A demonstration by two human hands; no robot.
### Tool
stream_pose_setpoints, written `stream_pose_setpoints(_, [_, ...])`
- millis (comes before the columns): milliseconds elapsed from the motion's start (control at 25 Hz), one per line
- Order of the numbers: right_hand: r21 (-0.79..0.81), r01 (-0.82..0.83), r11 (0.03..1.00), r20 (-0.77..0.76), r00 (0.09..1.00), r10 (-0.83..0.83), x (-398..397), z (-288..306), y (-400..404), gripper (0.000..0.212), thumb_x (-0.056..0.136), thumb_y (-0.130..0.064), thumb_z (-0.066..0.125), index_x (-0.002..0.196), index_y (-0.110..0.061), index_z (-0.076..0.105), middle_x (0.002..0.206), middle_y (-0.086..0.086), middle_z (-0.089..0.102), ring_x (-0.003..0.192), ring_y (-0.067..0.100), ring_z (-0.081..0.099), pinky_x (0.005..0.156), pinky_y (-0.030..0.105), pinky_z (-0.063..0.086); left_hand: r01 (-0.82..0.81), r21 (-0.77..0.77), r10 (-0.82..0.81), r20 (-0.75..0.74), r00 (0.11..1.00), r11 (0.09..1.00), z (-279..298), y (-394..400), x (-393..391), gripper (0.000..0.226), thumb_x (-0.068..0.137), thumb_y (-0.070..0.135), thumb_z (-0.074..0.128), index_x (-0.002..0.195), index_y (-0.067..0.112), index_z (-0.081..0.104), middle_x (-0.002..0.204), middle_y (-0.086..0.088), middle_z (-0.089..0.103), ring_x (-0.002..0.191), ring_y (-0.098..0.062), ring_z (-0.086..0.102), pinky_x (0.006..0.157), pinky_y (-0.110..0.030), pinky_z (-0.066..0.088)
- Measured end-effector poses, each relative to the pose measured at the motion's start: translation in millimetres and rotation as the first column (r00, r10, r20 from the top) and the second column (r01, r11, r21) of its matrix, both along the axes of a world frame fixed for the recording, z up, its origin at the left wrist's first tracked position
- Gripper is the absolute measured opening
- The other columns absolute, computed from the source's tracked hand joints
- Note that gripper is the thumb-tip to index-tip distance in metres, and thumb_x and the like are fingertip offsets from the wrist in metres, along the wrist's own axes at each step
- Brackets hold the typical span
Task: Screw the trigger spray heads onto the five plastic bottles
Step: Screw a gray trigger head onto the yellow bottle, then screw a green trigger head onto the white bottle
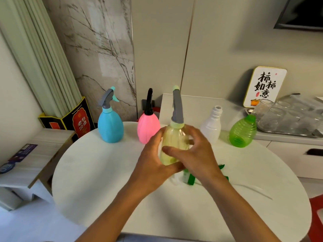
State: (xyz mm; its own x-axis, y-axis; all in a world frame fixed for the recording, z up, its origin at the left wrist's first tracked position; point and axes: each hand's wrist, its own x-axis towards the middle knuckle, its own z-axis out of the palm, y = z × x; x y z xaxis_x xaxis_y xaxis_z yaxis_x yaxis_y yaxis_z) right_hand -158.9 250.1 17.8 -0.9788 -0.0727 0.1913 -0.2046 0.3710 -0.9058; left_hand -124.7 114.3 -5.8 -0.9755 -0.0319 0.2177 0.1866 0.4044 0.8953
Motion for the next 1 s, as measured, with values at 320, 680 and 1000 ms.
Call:
stream_pose_setpoints(320, [-0.009,0.216,0.976,-0.062,0.974,-0.217,-110,3,1,0.072,0.063,-0.038,0.090,0.119,-0.029,0.047,0.111,-0.011,0.057,0.099,0.017,0.059,0.065,0.022,0.047,-0.160,-0.191,0.146,-0.089,0.985,0.968,-10,-8,-5,0.078,0.083,0.053,0.067,0.144,0.049,0.018,0.129,0.032,0.027,0.116,0.012,0.024,0.095,-0.017,0.027])
stream_pose_setpoints(680, [0.204,0.215,0.955,-0.011,0.976,-0.217,-134,-56,2,0.072,0.070,-0.041,0.086,0.126,-0.022,0.043,0.118,0.001,0.060,0.102,0.029,0.061,0.078,0.040,0.054,-0.108,-0.436,0.041,-0.161,0.986,0.893,-21,0,-12,0.069,0.088,0.066,0.046,0.145,0.044,0.014,0.152,0.021,0.029,0.132,0.006,0.021,0.101,-0.016,0.017])
stream_pose_setpoints(1000, [0.313,0.168,0.935,0.054,0.980,-0.194,-118,-53,5,0.084,0.071,-0.038,0.084,0.137,-0.014,0.038,0.124,0.007,0.059,0.109,0.032,0.060,0.083,0.038,0.052,-0.096,-0.409,0.026,-0.173,0.985,0.907,-17,4,-13,0.077,0.088,0.059,0.055,0.148,0.042,0.010,0.150,0.014,0.036,0.133,-0.005,0.034,0.106,-0.028,0.034])
